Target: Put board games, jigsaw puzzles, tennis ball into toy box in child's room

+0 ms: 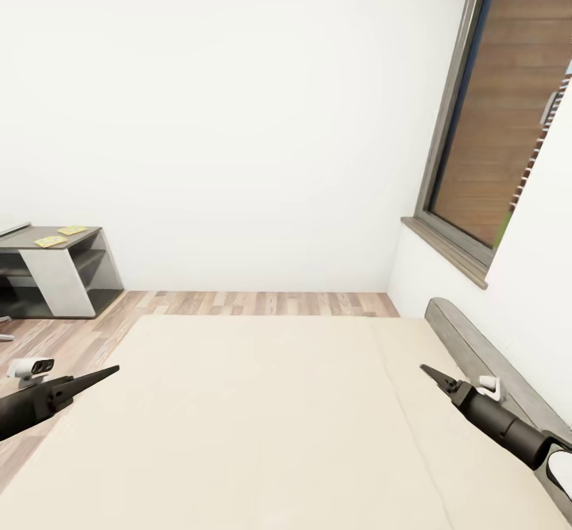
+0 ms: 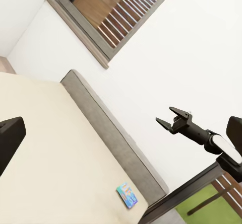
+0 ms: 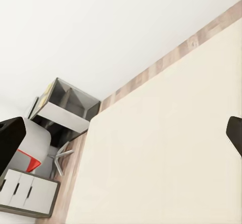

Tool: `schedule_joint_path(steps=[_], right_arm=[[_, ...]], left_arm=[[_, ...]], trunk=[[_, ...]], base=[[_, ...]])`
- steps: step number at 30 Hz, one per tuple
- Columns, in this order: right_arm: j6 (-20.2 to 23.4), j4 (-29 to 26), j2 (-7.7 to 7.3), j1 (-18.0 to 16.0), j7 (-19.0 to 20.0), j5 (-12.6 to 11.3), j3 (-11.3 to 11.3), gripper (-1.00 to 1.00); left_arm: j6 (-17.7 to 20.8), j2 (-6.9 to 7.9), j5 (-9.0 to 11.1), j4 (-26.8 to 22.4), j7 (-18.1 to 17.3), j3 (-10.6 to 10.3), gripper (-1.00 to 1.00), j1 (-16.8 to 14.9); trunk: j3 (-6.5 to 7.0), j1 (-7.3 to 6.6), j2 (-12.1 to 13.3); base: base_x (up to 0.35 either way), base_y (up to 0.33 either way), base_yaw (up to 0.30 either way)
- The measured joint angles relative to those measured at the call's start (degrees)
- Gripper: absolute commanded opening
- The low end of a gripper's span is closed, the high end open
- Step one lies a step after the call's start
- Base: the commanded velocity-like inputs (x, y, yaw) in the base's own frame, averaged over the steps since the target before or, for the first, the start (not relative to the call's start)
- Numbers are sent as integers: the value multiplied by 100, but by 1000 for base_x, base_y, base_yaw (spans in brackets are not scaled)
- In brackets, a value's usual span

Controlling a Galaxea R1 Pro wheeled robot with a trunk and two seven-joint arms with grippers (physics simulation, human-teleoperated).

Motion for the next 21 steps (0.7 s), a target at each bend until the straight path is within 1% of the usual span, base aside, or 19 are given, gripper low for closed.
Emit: schedule_joint_path(steps=[8,21], right_arm=[[0,0,-3,1,1,0,0,100],[0,0,-1,4,0,0,0,100]], left_arm=[[-1,-33,0,0,0,-6,100,0],[-1,-37,0,0,0,-4,100,0]], trunk=[[0,0,0],[0,0,0]], base=[[0,-182,0],[0,-183,0]])
